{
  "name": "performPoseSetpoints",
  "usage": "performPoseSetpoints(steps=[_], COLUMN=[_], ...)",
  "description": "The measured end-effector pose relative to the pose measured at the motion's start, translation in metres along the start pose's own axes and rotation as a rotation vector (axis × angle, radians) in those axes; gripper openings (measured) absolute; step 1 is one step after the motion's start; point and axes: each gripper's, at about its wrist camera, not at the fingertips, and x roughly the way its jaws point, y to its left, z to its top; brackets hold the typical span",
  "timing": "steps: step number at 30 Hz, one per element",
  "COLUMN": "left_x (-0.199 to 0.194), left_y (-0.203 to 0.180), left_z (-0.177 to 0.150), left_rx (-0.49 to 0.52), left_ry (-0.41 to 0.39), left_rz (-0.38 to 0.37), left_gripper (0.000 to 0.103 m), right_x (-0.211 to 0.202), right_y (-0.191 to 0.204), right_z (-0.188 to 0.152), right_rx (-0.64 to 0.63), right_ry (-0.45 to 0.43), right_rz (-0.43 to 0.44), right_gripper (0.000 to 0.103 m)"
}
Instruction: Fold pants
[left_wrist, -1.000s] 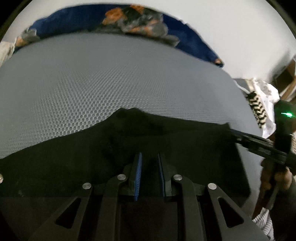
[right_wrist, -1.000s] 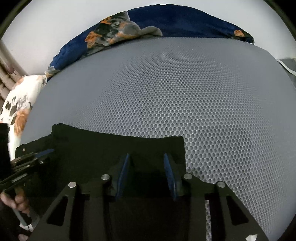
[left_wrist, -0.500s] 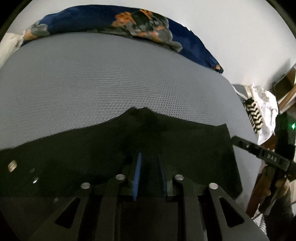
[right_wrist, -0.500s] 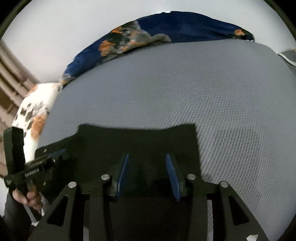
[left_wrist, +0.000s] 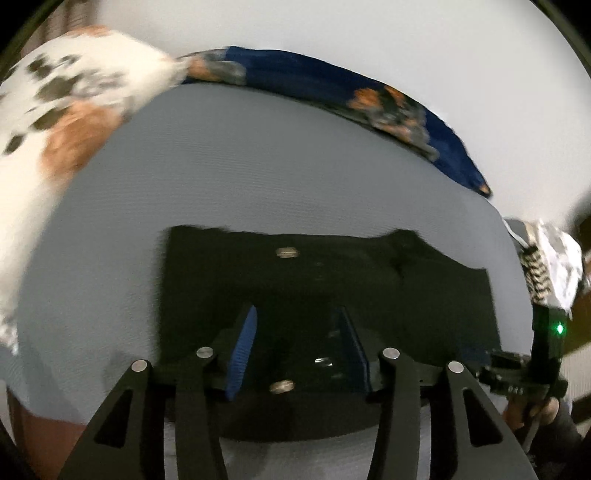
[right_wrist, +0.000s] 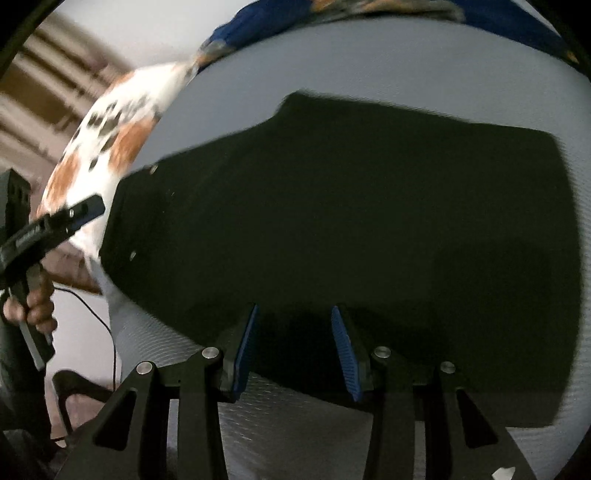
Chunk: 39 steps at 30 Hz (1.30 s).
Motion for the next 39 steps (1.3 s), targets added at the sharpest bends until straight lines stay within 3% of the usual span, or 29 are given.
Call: performPoseSetpoints(steps=[4, 9, 13, 20, 26, 32, 37, 39], left_x=[-0.012, -0.009, 0.005, 0.032, 0.054, 0.066, 0.081, 0.084], left_y=[0.043, 0.078, 0.1, 0.13, 0.142, 0.14, 0.152, 0.15], left_z=[-0.004, -0.011, -0.012, -0.007, 0.0, 0.007, 0.012, 0.016], left_rx=[-0.073, -0.131, -0.203, -0.24, -0.217, -0.159, -0.23, -0.218], left_ry=[-0.005, 0.03, 0.086, 0.173, 0.246, 0.261, 0.278, 0.279], left_rz=[0.024, 0.0, -0.115, -0.259, -0.367, -0.481, -0.614, -0.615], left_gripper=[0.051, 0.053, 0.053, 0.053, 0.053, 0.053, 0.053, 0.053], right_x=[0.02, 0.035, 0.033, 0.003, -0.015, -0.012, -0.003, -0.002], right_y=[0.032, 0.051, 0.056, 0.054, 0.051, 0.051, 0.057, 0.059], right_z=[0.007, 0.023, 0.036, 0.059, 0.073, 0.079, 0.084, 0.087], right_rx=[-0.066, -0.077, -0.069, -0.037, 0.018, 0.061, 0.069, 0.07], right_ry=[0.04, 0.07, 0.071, -0.02, -0.083, -0.089, -0.076, -0.081], right_rz=[0.028, 0.054, 0.066, 0.05, 0.001, -0.021, -0.021, -0.015], right_gripper=[0.04, 0.04, 0.043, 0.058, 0.059, 0.059, 0.059, 0.059])
